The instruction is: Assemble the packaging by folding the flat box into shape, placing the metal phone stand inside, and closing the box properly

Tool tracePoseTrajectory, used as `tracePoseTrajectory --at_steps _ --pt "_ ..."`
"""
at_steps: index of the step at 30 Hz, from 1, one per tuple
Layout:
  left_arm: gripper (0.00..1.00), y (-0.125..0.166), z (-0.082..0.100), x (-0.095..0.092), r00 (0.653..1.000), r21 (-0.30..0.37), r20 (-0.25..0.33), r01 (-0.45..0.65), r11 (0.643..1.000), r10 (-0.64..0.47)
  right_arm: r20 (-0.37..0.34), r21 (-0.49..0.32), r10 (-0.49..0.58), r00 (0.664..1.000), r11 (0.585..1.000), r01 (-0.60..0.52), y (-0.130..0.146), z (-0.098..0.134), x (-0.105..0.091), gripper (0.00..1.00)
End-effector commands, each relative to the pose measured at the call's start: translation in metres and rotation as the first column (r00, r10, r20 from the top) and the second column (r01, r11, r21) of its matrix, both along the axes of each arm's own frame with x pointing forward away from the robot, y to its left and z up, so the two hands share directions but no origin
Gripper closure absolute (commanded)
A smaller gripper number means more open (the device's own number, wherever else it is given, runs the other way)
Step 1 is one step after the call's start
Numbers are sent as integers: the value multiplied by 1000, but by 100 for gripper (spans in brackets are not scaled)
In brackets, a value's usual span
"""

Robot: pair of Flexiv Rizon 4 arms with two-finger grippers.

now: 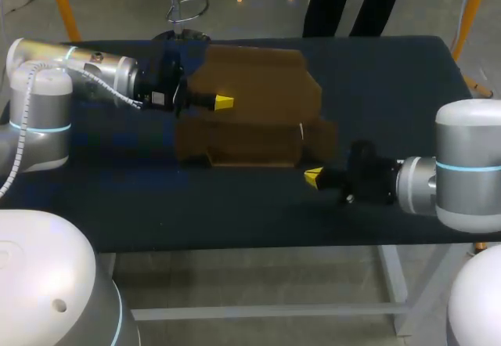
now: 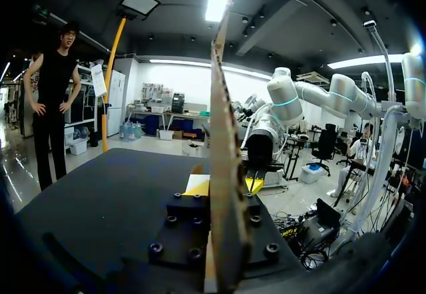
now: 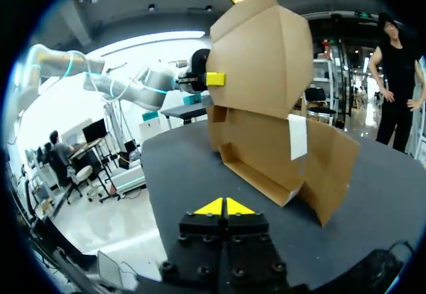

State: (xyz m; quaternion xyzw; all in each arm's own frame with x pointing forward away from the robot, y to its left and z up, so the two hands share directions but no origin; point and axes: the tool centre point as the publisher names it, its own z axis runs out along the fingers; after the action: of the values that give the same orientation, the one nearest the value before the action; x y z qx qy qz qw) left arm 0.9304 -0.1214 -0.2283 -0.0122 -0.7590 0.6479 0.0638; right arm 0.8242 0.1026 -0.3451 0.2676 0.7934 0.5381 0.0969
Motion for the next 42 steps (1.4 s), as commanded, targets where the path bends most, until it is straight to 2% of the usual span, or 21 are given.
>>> tracePoseTrajectory --at_steps 1,3,6,9,18,24,27,32,41,42 --pt "100 0 -2 0 1000 3 -1 1 1000 -1 -20 13 61 998 998 -61 -13 3 4 100" --pt "100 0 -2 0 1000 3 -1 1 1000 -1 -12 4 57 998 998 -57 -19 3 8 94" --pt "100 0 -2 0 1000 3 -1 1 1000 -1 -4 1 48 999 999 -48 -30 1 15 73" --pt "100 0 -2 0 1000 3 -1 1 1000 -1 0 0 33 999 999 -33 -40 -1 21 64" --pt "100 0 -2 0 1000 3 -1 1 1000 -1 9 -22 -19 1000 1000 19 -61 -5 45 50" --pt "100 0 -2 0 1000 3 -1 1 1000 -1 62 -97 -34 997 994 40 -64 0 57 21" --pt "100 0 -2 0 1000 3 -1 1 1000 -1 71 -113 -44 997 992 52 -70 2 62 16" --pt "100 0 -2 0 1000 3 -1 1 1000 -1 72 -116 -55 996 991 63 -76 -1 75 16" --pt "100 0 -2 0 1000 3 -1 1 1000 -1 61 -105 -44 997 993 51 -73 -13 102 24" --pt "100 0 -2 0 1000 3 -1 1 1000 -1 59 -105 -42 997 993 48 -71 -14 105 30"
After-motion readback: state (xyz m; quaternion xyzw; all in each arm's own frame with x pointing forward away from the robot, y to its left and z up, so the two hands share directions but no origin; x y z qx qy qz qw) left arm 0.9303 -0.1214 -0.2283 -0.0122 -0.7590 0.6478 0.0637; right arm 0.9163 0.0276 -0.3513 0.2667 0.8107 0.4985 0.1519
